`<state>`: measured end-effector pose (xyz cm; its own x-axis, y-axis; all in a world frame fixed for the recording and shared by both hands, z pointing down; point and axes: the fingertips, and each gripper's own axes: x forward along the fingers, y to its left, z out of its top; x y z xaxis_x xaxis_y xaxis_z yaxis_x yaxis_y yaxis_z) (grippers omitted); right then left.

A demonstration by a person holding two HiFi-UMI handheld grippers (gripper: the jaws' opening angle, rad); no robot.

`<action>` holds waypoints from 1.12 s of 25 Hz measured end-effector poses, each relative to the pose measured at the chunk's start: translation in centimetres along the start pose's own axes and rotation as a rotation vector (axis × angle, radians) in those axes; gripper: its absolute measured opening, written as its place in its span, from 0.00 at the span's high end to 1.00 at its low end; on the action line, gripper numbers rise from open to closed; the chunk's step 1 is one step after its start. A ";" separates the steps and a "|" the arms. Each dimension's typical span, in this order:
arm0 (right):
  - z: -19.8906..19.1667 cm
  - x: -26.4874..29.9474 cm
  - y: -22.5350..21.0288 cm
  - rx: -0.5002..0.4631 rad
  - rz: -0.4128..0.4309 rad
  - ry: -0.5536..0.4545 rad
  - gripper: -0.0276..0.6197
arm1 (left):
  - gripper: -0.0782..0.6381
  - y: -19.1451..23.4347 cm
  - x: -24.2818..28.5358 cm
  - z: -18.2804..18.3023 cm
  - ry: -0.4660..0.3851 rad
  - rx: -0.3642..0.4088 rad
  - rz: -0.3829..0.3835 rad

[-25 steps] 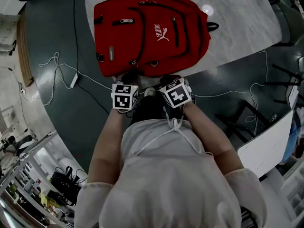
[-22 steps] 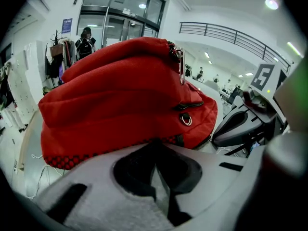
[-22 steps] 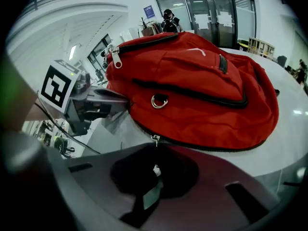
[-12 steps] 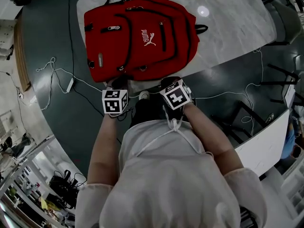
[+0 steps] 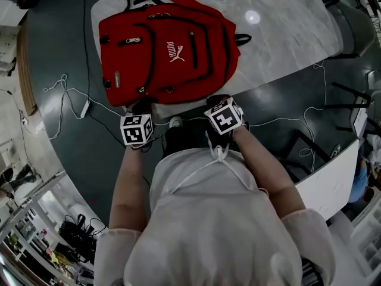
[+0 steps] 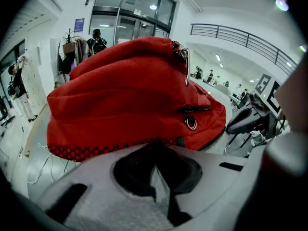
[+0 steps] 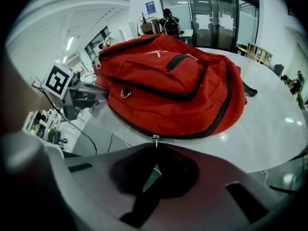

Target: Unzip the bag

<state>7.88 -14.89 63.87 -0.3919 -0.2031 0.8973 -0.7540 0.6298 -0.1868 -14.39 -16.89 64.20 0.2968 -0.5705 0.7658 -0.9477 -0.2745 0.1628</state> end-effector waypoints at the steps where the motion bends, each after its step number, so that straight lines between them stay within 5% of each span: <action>1: -0.1 -0.1 -0.5 0.002 -0.003 0.000 0.91 | 0.86 0.0 0.0 0.0 -0.001 -0.001 0.006; 28: -1.0 -1.9 -9.5 0.063 -0.111 0.005 0.91 | 0.86 0.2 0.2 -0.1 -0.004 -0.038 0.082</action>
<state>16.34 -19.74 64.36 -0.3018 -0.2650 0.9158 -0.8243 0.5552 -0.1110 -14.52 -17.01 64.44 0.2186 -0.5932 0.7748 -0.9726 -0.1970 0.1236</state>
